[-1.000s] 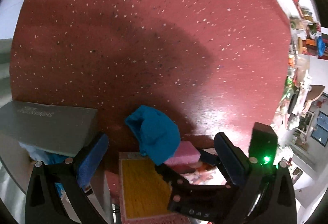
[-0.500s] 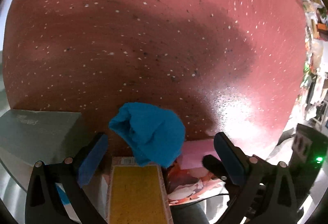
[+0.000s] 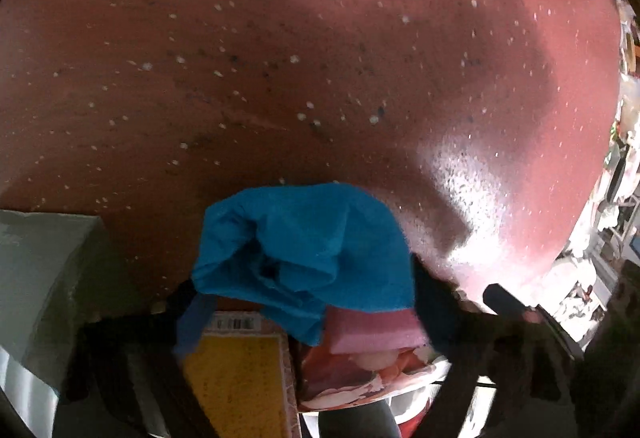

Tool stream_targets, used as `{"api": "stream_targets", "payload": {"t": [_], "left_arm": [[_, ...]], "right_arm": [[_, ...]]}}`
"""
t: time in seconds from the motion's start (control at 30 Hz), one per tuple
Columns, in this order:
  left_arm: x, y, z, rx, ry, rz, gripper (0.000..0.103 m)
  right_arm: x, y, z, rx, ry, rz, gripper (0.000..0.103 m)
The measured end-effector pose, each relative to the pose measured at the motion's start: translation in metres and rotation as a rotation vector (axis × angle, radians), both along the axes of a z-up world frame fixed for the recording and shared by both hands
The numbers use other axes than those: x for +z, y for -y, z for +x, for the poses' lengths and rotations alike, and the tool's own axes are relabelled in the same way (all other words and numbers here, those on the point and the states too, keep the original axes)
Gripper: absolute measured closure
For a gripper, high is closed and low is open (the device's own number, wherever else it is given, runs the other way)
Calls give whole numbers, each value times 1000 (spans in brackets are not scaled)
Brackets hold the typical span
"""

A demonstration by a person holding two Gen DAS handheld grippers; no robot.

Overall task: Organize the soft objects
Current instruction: 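Grasp the blue cloth with the left tool while the right tool grasps the pink sponge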

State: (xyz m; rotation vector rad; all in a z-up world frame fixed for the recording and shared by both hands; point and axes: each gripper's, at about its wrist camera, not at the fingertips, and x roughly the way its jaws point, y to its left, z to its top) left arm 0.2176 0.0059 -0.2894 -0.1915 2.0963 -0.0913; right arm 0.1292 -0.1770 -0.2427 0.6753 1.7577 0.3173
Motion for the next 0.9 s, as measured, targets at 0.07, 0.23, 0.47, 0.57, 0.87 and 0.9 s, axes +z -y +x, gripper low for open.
{"api": "stream_targets", "payload": {"t": [0.07,0.23,0.47,0.57,0.87,0.9], "left_arm": [[-4,2,-3,3,-32,-27,53],[3,-15,0,66,8,-67,64],[17,-43,7,162,58,-84,64],[27,-64,11,170,71,-87,64],[27,-64,-5,160,88,-110,64],[30,-61,-7,155,91,-113,64]], "right_arm": [[3,0,-3,14,0,15,28],[12,-28,-2,117,33,-18,28],[9,-77,0,299,87,-88,28],[6,-97,-2,387,97,-121,28],[-10,-97,-5,341,53,-187,72],[-9,-89,-4,298,50,-170,76]]}}
